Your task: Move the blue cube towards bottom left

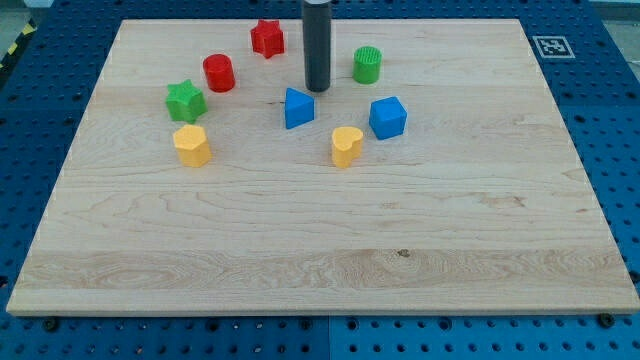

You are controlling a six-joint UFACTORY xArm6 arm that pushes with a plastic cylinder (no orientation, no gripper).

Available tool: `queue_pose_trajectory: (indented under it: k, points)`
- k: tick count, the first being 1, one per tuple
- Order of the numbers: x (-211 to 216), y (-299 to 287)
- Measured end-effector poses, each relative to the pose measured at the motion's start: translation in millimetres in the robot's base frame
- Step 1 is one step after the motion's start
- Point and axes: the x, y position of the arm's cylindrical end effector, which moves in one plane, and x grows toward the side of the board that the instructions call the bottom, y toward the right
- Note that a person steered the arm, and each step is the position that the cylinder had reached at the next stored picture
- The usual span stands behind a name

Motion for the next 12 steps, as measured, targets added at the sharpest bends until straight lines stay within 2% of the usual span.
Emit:
queue_pose_trajectory:
  k: [2,3,4,5,9,11,12]
  points:
    - [4.7,112.8]
    - [26.4,139.5]
    - [53.0,137.7]
    - [53.7,134.3]
    - [53.9,11.8]
    - [59.0,19.4]
    - [59.0,48.6]
